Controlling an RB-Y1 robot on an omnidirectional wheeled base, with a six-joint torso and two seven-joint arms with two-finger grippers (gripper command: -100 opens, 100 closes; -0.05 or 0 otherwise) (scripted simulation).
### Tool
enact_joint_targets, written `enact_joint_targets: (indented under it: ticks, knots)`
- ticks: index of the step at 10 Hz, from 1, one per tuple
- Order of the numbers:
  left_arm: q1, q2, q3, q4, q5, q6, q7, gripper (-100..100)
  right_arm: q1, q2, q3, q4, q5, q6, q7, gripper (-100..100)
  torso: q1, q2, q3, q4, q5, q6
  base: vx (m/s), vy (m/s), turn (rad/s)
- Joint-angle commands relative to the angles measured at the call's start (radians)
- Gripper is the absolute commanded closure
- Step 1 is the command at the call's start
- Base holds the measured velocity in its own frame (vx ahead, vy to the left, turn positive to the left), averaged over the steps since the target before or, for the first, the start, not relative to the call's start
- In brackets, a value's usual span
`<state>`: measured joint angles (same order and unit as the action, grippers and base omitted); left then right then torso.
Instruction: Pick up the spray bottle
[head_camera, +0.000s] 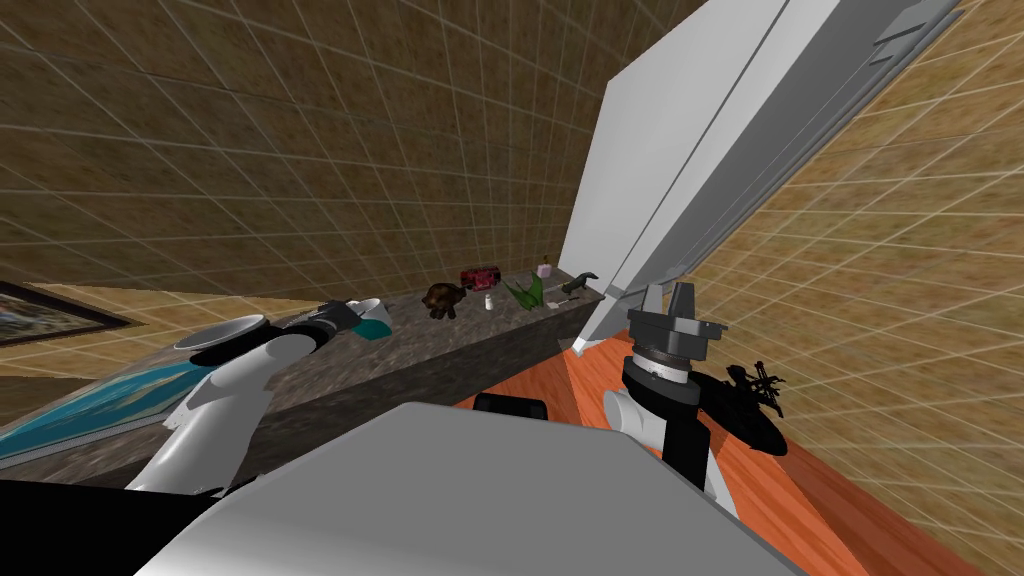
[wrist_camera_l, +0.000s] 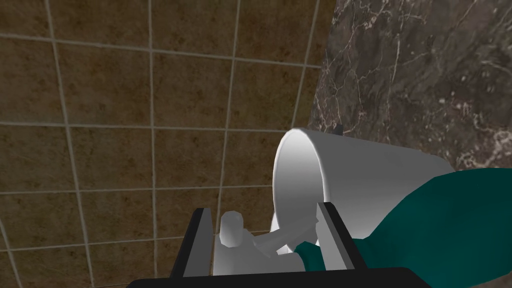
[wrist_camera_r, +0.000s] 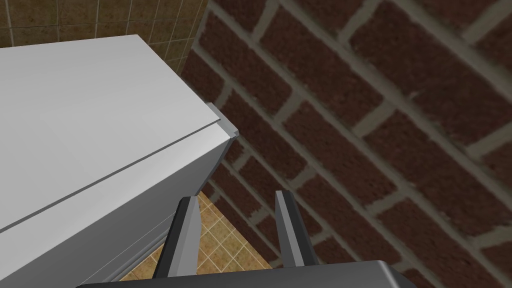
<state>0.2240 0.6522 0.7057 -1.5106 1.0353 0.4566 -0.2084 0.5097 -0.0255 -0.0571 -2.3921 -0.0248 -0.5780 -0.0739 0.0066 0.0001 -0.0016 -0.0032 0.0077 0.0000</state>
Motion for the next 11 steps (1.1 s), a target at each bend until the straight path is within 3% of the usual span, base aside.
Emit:
enact_joint_targets:
  ticks: [1,2,3,5,6,9,10,11]
  knots:
    - [0.010,-0.009,0.000,-0.027,-0.050,0.006,0.050,100,0.000,0.000,0.000,0.000,0.000,0.000,0.000,0,0.000,0.000,0.000,0.000,0.000,0.000,-0.007,0.027,-0.008]
    - [0.010,-0.009,0.000,-0.027,-0.067,0.006,0.068,100,0.000,0.000,0.000,0.000,0.000,0.000,0.000,0,-0.001,0.000,0.000,0.000,0.000,-0.001,-0.006,0.004,-0.002]
    - [0.015,-0.036,-0.028,-0.076,-0.106,0.017,0.103,100,0.000,0.000,0.000,0.000,0.000,0.000,0.000,0,-0.001,0.000,0.000,0.000,0.000,-0.001,-0.014,0.048,0.084]
    - [0.015,-0.036,-0.028,-0.093,-0.176,0.017,0.168,100,0.000,0.000,0.000,0.000,0.000,0.000,0.000,0,0.002,0.001,0.000,0.000,0.002,-0.001,-0.015,0.042,0.006]
    - [0.021,-0.063,-0.055,-0.141,-0.210,0.029,0.197,100,0.000,0.000,0.000,0.000,0.000,0.000,0.000,0,0.002,0.000,0.000,0.000,0.002,-0.001,-0.008,0.058,0.068]
    - [0.021,-0.063,-0.055,-0.160,-0.285,0.029,0.269,100,0.000,0.000,0.000,0.000,0.000,0.000,0.000,0,0.002,0.000,0.000,-0.001,0.003,-0.001,-0.009,0.030,0.006]
    - [0.027,-0.090,-0.083,-0.208,-0.321,0.040,0.304,100,0.000,0.000,0.000,0.000,0.000,0.000,0.000,0,0.001,0.000,-0.001,-0.001,0.003,-0.001,-0.004,0.048,0.080]
    - [0.027,-0.090,-0.083,-0.227,-0.355,0.040,0.333,100,0.000,0.000,0.000,0.000,0.000,0.000,0.000,0,0.002,0.000,0.000,-0.001,0.004,-0.001,-0.016,0.058,0.025]
